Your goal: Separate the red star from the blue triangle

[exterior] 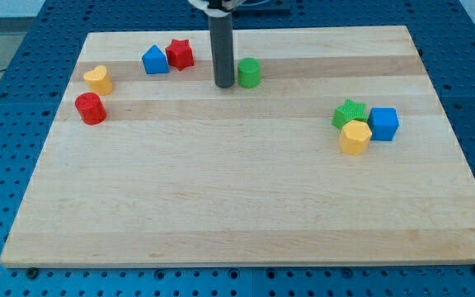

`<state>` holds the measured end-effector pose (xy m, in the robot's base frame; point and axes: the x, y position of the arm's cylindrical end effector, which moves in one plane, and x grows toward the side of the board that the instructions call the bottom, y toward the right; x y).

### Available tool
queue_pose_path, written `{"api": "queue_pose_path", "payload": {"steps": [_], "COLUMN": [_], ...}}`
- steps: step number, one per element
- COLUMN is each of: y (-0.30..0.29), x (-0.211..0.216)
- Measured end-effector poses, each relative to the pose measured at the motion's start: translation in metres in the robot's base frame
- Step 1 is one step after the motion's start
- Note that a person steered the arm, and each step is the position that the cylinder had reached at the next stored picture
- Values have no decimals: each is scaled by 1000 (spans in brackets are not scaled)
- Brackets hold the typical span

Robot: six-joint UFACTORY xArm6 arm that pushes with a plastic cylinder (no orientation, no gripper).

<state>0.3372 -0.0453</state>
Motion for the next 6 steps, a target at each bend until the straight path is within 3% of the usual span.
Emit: {"api": "queue_pose_path", "payload": {"steps": [1,2,3,4,5,6], "y": [29,24,43,36,-19,-116], "x": [2,-55,-82,-26,-3,-18]}}
